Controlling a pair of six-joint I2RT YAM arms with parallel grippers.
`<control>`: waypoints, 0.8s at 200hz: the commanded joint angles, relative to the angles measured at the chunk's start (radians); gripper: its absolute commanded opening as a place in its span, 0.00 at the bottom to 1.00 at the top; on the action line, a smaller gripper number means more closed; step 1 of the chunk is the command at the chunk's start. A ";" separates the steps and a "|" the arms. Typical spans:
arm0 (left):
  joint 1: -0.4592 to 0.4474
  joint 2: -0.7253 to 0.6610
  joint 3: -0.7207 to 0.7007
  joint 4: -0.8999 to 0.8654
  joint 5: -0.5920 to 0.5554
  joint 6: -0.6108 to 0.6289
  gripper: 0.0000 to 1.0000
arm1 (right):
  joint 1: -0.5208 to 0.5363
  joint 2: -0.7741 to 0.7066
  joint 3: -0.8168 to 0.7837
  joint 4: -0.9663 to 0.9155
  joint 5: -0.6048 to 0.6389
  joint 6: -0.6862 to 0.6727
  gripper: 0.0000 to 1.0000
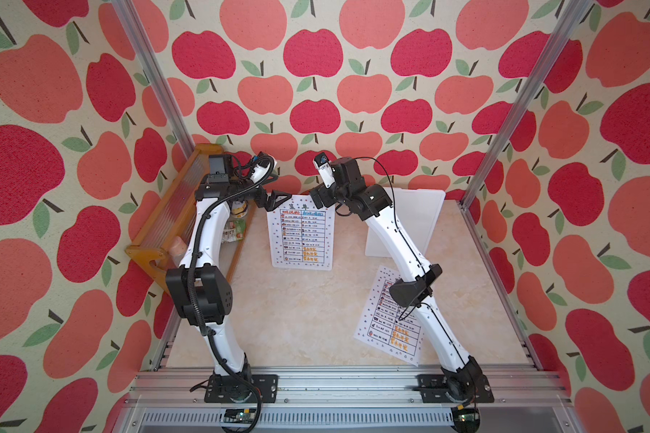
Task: Insert the menus into the narrow rack
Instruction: Insert the menu into the narrow rack.
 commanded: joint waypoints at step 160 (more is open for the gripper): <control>-0.631 -0.305 -0.420 0.187 -0.325 -0.688 0.99 | -0.311 -1.188 -1.404 -0.071 0.067 0.345 0.99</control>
